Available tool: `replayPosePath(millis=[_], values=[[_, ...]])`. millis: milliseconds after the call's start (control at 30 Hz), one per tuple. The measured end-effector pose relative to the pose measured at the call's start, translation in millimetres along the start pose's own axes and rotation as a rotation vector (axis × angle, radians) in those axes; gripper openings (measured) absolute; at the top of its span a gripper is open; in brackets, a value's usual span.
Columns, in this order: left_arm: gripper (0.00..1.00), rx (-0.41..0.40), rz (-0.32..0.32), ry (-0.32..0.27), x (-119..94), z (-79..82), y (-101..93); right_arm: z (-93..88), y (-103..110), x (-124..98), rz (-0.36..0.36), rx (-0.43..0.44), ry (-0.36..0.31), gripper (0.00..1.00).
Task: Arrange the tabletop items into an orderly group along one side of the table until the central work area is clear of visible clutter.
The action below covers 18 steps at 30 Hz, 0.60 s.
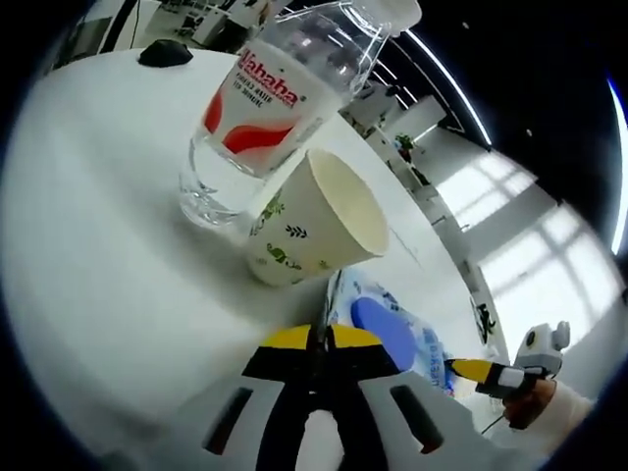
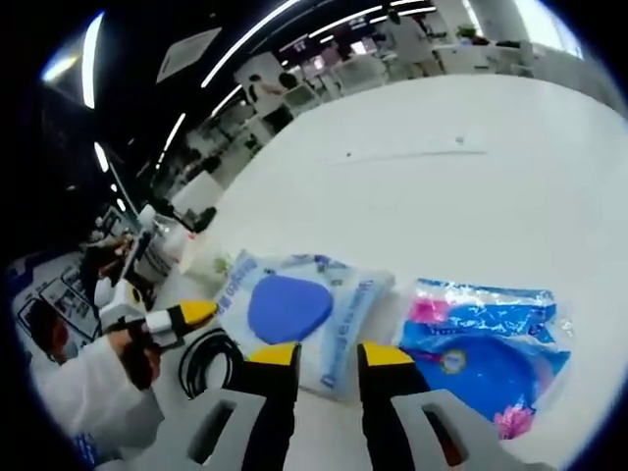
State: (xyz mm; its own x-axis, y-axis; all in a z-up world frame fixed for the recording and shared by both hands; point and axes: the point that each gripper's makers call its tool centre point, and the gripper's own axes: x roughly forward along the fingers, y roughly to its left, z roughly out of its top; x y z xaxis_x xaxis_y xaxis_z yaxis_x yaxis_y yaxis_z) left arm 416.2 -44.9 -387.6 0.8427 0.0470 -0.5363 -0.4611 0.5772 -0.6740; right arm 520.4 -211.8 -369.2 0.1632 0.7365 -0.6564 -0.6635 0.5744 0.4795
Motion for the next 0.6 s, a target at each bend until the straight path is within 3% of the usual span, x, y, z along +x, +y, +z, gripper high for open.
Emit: replayPosePath(millis=[233, 433, 600], values=[[0.25, 0.057, 0.017, -0.050, -12, 9.5, -6.7, 10.1, 11, -25, 0.062, 0.021, -0.073, 0.32], [0.46, 0.114, 0.036, -0.067, -24, 10.0, -2.9, 3.6, 13, -46, 0.098, -0.009, -0.084, 0.50], [0.56, 0.173, 0.061, -0.043, -41, 2.4, 4.5, -2.9, 12, -72, 0.114, -0.035, -0.122, 0.54]])
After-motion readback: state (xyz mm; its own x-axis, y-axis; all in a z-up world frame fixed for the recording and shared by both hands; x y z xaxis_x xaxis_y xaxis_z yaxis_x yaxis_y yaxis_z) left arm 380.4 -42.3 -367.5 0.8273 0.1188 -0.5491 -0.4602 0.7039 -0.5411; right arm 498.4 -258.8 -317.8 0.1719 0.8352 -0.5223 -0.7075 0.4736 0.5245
